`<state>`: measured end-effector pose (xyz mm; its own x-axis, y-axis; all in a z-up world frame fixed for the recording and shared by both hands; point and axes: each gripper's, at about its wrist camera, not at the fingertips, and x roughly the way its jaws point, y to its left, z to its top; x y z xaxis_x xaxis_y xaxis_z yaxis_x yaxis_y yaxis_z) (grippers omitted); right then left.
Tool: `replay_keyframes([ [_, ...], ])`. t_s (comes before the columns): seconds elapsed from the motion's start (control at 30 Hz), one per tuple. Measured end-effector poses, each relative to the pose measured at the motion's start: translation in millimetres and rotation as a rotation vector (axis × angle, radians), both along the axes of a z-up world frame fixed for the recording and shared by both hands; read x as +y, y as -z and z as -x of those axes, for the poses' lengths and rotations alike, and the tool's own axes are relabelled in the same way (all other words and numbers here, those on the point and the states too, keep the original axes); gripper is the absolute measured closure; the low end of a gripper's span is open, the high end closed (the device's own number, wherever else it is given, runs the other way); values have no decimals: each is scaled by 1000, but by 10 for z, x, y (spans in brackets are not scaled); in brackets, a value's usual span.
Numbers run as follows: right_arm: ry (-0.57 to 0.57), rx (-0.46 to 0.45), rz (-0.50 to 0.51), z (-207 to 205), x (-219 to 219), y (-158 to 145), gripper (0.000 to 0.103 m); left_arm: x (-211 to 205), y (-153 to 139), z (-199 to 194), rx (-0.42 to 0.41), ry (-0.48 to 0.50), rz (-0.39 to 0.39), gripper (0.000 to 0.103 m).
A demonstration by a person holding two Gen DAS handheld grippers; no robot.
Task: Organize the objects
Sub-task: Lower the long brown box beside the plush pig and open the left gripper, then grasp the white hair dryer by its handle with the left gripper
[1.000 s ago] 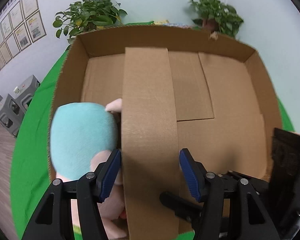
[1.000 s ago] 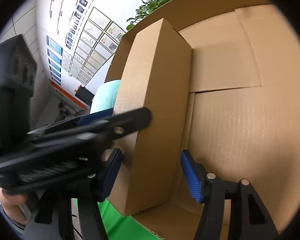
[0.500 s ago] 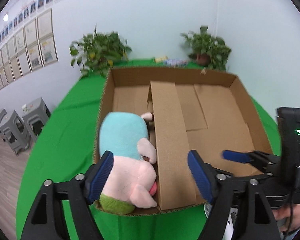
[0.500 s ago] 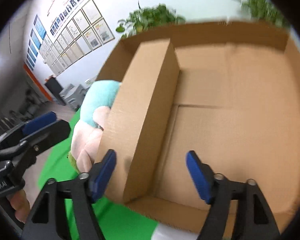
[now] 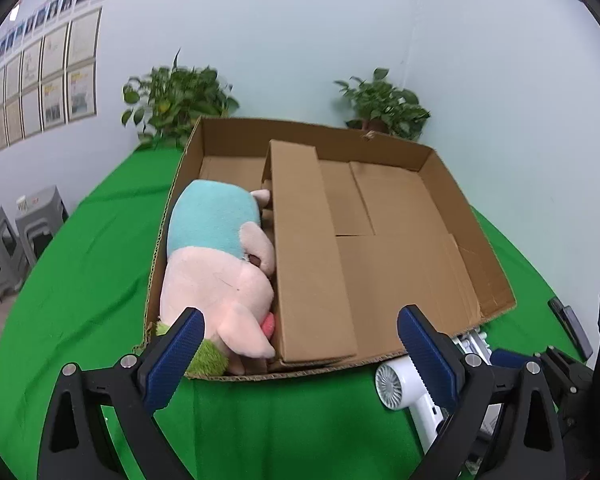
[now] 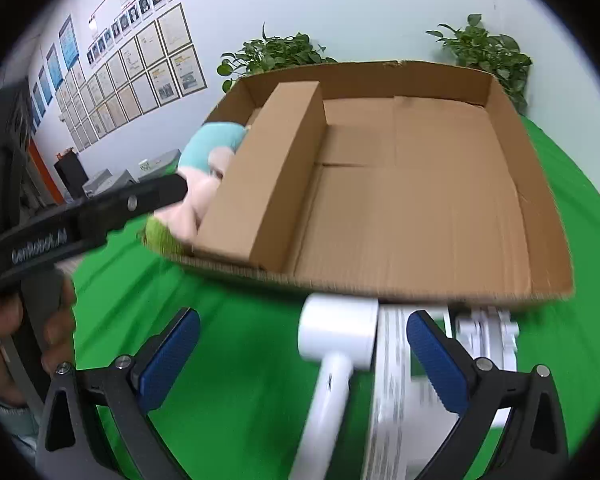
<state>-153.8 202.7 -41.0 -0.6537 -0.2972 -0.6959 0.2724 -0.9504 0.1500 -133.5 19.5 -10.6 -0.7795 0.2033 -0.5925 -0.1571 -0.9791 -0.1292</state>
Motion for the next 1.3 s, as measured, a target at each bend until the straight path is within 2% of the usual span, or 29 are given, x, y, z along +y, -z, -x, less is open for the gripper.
replay_keyframes([
  [0.13,22,14,-20,-237,15,127,0,131,18,-165,66,34,28,4],
  [0.23,25,11,-13,-354,13,210,0,205,109,-92,37,52,31,4],
  [0.33,17,-2,9,-433,18,259,0,232,223,88,-10,52,-19,6],
  [0.43,7,-2,12,-495,26,274,0,299,317,252,-65,71,-51,15],
  [0.5,9,3,25,-518,63,274,0,374,410,343,-116,77,-33,30],
  [0.6,18,-3,32,-538,94,327,0,418,482,398,-133,69,-18,33],
  [0.73,25,-14,33,-537,81,419,0,390,480,457,-176,69,-89,42],
  [0.93,43,-18,-8,-458,46,513,1,324,447,454,-213,44,-111,38],
  [1.07,51,-5,-44,-389,2,534,1,271,363,184,-153,35,-91,18],
  [1.1,49,-2,-49,-379,-10,537,2,266,357,104,-140,42,-87,14],
  [1.17,44,10,-77,-369,-63,548,4,265,384,-18,-132,67,-80,14],
  [1.3,2,23,-135,-377,-200,567,29,239,523,-147,-160,117,-125,14],
])
